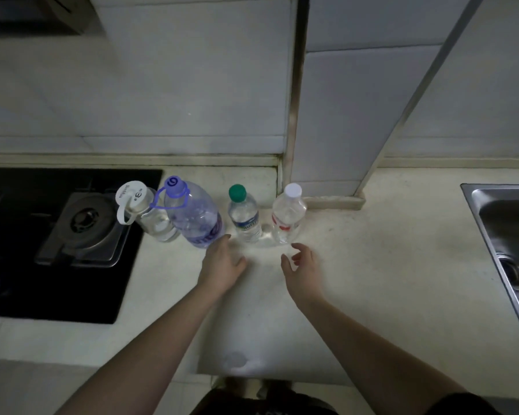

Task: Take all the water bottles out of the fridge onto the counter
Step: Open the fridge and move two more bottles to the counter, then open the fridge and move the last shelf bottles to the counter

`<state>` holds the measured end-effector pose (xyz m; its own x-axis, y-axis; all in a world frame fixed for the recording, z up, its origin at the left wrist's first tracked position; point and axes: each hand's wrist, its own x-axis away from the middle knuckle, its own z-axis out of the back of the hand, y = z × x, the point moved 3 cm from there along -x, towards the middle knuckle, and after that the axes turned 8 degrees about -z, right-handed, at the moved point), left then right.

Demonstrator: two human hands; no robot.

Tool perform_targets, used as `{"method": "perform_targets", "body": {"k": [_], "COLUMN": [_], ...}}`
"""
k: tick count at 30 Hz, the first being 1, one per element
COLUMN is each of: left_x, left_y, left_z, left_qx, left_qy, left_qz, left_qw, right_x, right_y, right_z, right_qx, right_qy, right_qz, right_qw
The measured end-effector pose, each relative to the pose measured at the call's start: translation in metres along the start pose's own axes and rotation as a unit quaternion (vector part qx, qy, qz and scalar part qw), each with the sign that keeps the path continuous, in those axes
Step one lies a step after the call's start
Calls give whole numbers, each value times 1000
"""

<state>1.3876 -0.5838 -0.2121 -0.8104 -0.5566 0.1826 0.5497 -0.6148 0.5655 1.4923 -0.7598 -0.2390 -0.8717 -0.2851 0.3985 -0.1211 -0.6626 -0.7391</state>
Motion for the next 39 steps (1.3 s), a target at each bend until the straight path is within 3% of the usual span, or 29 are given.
{"method": "perform_targets", "body": {"k": [5, 8, 13, 20, 26, 34, 39], "left_x": [44, 73, 127, 224, 331, 469, 540], "left_y": [-16, -23, -48, -127, -185, -243, -270], "left_z": [23, 42, 71, 116, 145, 181, 195], "left_qx": [-56, -170, -278, -262, -238, -234, -233], "left_qy": [15, 30, 123, 169, 208, 275, 311], "left_qz": [-45, -83, -97, 53, 125, 239, 313], "left_qw": [997, 982, 948, 949, 940, 902, 867], "right_x": [21, 44, 96, 175, 272, 418, 492], "right_y": [-20, -45, -89, -122, -135, -154, -159], "right_z": [-20, -39, -90, -170, -240, -314, -346], "right_qx": [9, 9, 86, 218, 243, 221, 223], "right_qy": [-20, -4, -2, -87, -161, -229, -278], "right_qz": [91, 166, 369, 504, 544, 607, 649], "right_qw": [996, 986, 926, 831, 787, 728, 672]}}
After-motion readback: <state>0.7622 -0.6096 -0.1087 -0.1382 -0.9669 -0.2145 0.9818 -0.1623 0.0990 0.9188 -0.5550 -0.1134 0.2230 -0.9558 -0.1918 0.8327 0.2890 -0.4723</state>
